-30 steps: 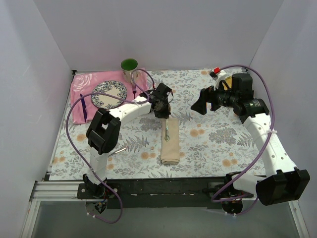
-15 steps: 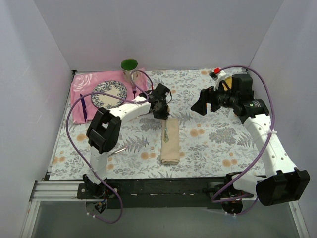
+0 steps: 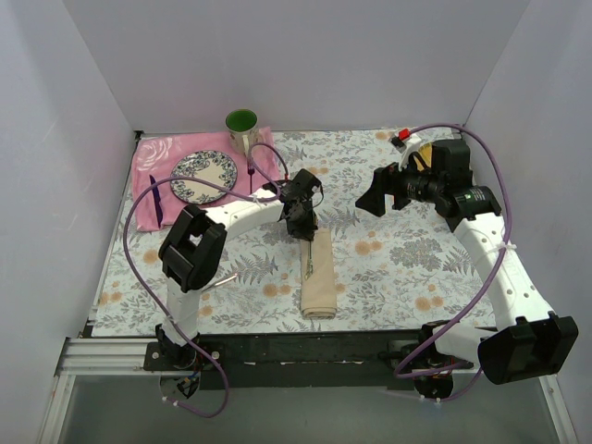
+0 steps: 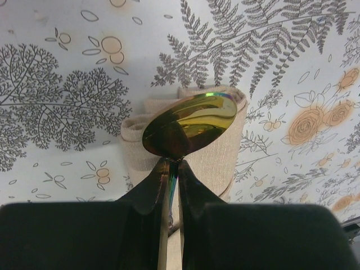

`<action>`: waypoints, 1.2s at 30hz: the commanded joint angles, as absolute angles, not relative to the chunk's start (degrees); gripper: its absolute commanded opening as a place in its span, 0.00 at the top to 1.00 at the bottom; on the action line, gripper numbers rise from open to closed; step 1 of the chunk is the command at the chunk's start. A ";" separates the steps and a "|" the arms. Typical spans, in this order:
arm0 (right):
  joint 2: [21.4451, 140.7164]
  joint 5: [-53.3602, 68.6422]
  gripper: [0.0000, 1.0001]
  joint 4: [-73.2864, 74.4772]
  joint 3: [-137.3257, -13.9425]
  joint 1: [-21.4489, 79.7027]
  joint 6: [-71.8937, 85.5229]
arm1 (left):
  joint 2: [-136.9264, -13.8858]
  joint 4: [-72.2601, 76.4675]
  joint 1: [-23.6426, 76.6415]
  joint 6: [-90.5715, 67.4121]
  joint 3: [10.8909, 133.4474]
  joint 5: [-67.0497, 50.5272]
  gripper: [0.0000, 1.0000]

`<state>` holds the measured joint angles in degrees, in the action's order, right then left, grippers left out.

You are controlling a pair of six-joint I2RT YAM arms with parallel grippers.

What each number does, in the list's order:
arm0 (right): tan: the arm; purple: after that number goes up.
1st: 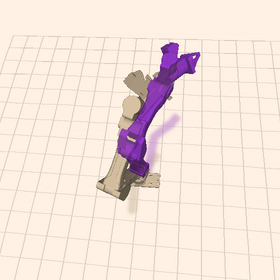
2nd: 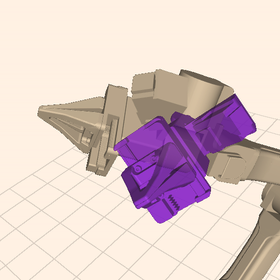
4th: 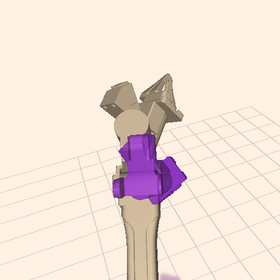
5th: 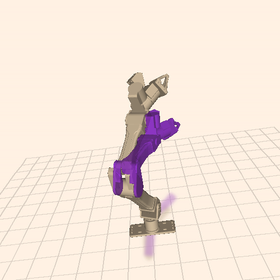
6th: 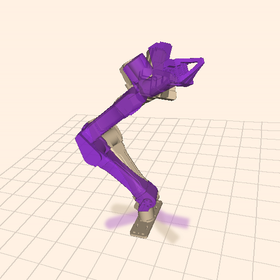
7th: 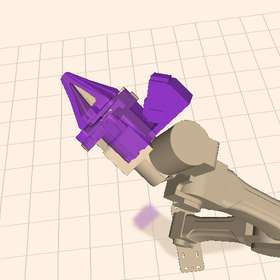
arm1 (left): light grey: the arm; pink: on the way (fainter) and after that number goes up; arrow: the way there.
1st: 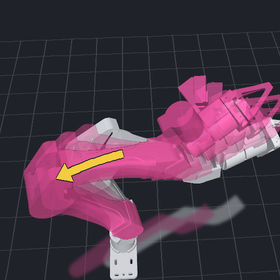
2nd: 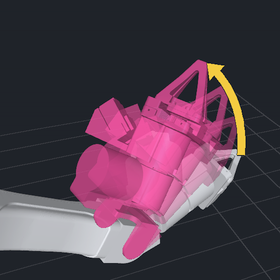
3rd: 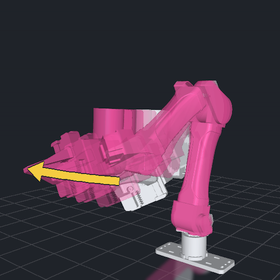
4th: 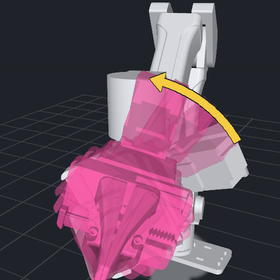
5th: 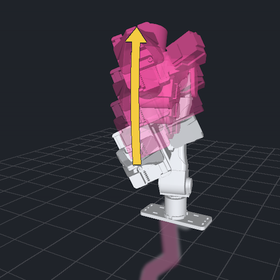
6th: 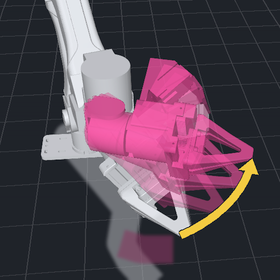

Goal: Fold the napkin into a case and place the utensils inside
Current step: Insert the spoon into the folded napkin.

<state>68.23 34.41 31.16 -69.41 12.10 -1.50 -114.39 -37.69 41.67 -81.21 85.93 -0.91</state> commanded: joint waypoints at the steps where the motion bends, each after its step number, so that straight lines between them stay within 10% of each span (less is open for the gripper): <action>1: 66.54 35.16 0.01 28.83 -68.29 11.87 -0.88 | -108.20 -38.76 41.92 -82.88 84.64 -0.79 1.00; 36: 65.57 36.30 0.01 28.48 -65.04 11.87 -1.85 | -105.73 -38.23 44.91 -87.36 79.01 -3.95 1.00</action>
